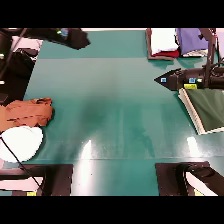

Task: Fold the shirts.

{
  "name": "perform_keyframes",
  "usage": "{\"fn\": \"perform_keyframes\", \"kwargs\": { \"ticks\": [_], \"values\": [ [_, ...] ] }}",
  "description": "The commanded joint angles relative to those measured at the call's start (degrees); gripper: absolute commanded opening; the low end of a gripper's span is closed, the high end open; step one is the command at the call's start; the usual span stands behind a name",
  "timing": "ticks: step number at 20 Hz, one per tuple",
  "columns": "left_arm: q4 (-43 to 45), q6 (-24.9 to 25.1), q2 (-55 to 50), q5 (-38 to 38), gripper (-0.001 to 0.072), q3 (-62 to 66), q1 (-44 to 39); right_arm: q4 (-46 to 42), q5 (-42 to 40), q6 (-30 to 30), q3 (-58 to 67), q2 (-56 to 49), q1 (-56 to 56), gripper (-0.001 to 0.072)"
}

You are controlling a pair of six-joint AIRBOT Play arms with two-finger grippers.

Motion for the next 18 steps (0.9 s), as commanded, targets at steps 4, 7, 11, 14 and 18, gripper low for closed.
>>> {"fn": "perform_keyframes", "kwargs": {
  "ticks": [4, 7, 11, 14, 18],
  "values": [
    [11.5, -0.4, 9.4, -18.6, 0.0023, -6.3, 14.6, 0.0, 0.3, 0.0, 0.0, 0.0, 0.1, 0.0017],
    [13.6, 0.5, 14.0, -20.0, 0.0023, -19.0, 21.6, 0.0, 0.3, 0.0, 0.0, 0.0, 0.1, 0.0016],
    [14.3, 1.1, 14.6, -16.2, 0.0522, -37.5, 26.9, 0.0, 0.2, 0.0, 0.0, 0.0, 0.1, 0.0017],
    [19.1, 0.5, 14.5, -6.5, 0.0699, -49.0, 27.4, 0.0, 0.1, 0.0, 0.0, 0.0, 0.1, 0.0016],
    [22.0, -3.5, 14.3, 3.6, 0.0699, -58.2, 27.4, 0.0, -0.3, 0.0, 0.0, -0.1, 0.1, 0.0016]
  ]
}}
